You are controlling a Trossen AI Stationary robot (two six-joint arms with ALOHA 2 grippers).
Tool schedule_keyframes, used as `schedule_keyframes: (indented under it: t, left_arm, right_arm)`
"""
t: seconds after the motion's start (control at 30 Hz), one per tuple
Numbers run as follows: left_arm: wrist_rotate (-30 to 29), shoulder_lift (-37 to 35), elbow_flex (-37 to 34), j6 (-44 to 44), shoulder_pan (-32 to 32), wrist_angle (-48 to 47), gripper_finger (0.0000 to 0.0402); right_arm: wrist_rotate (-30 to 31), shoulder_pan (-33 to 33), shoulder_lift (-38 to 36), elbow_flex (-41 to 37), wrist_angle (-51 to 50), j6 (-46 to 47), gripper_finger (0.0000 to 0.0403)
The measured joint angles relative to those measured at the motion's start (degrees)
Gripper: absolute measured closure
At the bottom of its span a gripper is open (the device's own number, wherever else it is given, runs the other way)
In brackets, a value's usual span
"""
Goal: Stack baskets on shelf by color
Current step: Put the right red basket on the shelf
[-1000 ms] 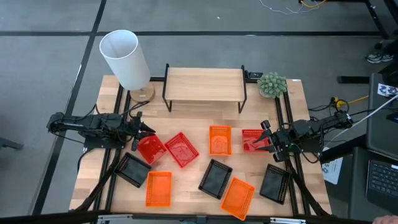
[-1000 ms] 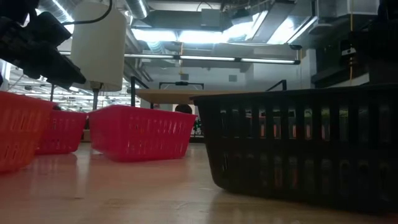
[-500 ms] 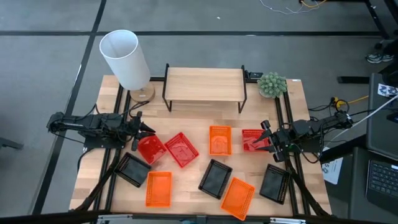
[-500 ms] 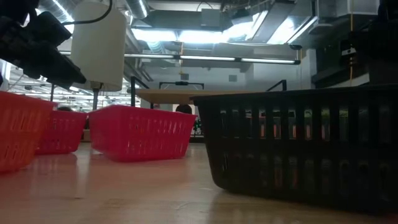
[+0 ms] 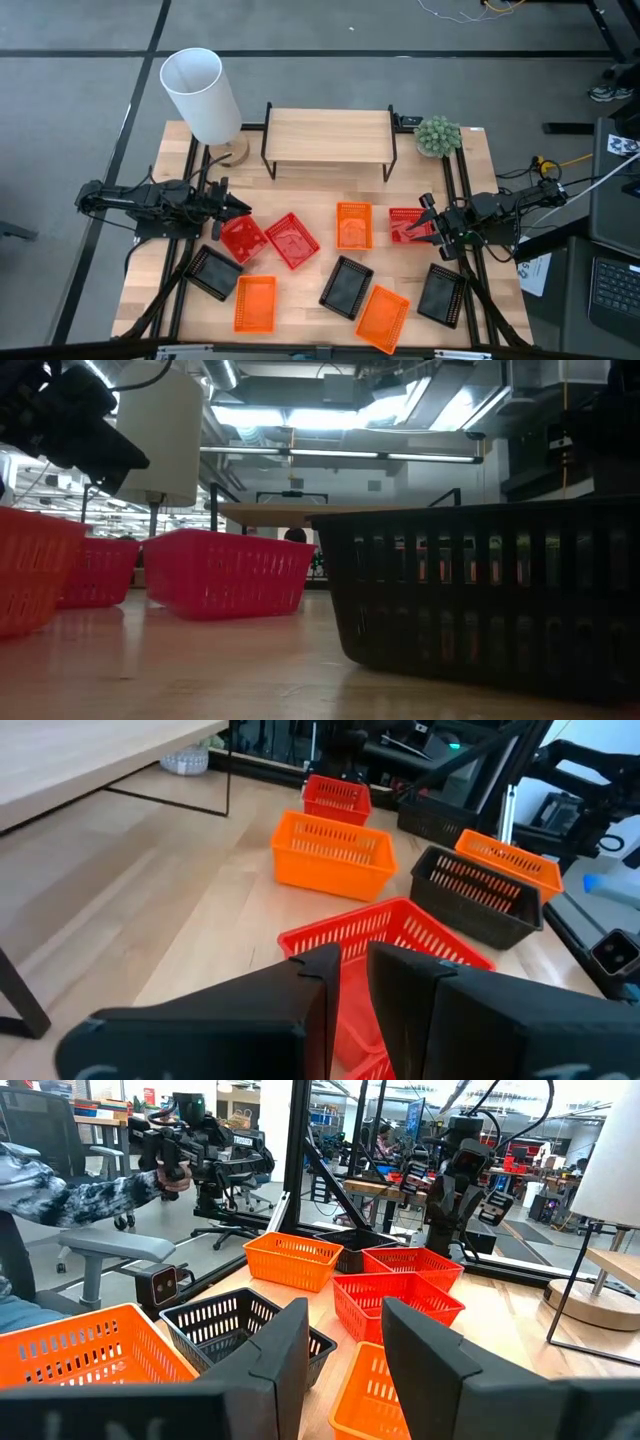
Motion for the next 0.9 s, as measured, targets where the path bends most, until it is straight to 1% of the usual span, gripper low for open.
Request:
schedule_keyframes:
  t: [0.9]
  left_arm:
    - [0.0, 0.01, 0.0, -0.37, -0.01, -1.37, 0.0355]
  right_arm:
    - [-0.02, 0.02, 0.0, 0.0, 0.01, 0.0, 0.0274]
